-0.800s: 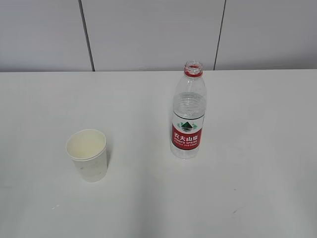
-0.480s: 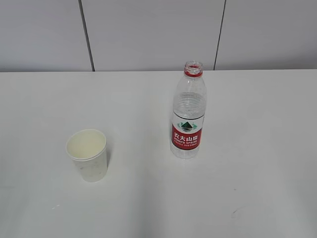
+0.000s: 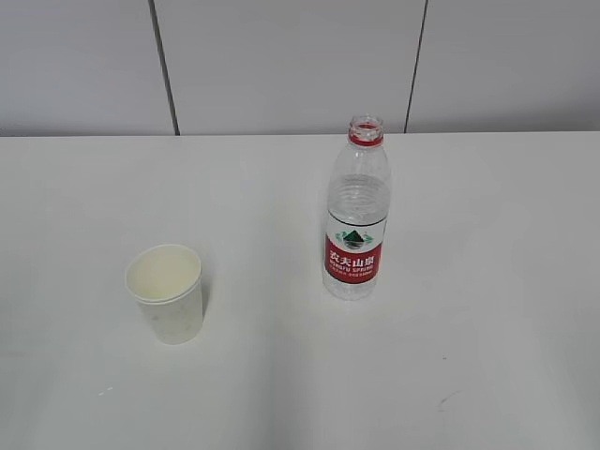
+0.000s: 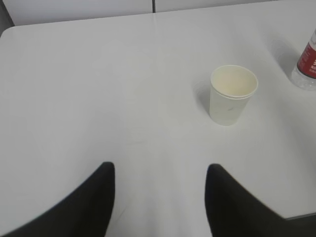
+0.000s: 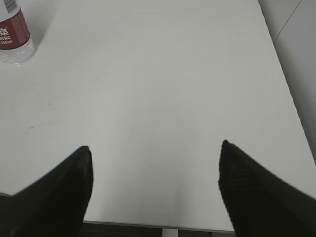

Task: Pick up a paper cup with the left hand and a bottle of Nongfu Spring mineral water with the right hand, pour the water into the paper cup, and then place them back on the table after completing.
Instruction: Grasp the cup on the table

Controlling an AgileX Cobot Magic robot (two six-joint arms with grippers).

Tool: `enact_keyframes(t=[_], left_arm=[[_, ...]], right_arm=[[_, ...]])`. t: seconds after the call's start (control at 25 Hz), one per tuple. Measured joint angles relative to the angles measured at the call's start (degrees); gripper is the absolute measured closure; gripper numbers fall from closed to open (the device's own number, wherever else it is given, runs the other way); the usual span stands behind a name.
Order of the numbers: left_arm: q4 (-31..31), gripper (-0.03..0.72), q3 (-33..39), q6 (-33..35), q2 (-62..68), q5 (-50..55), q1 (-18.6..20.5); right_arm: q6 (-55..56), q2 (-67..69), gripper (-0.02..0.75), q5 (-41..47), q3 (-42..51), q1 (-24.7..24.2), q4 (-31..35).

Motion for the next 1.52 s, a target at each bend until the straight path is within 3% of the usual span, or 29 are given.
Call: enact_keyframes(t=[0.8, 0.88, 1.08, 1.52], left_arm=[[0.0, 0.314, 0.0, 0.0, 0.0, 0.0, 0.0], [0.0, 0.287, 0.0, 0.0, 0.0, 0.0, 0.0], [0.0, 0.123, 0.0, 0.0, 0.7, -0.1, 0.0], [0.0, 0.106, 0.0, 0.0, 2.8, -0.1, -0.4]], right_arm=[[0.0, 0.0, 0.150, 0.0, 0.0, 0.0, 1.1], [0.0, 0.0, 0.150, 0.0, 0.0, 0.0, 2.1], [0.0, 0.0, 0.150, 0.0, 0.0, 0.0, 2.6], [-0.3, 0.2, 0.150, -0.2, -0.1, 0.0, 4.0]])
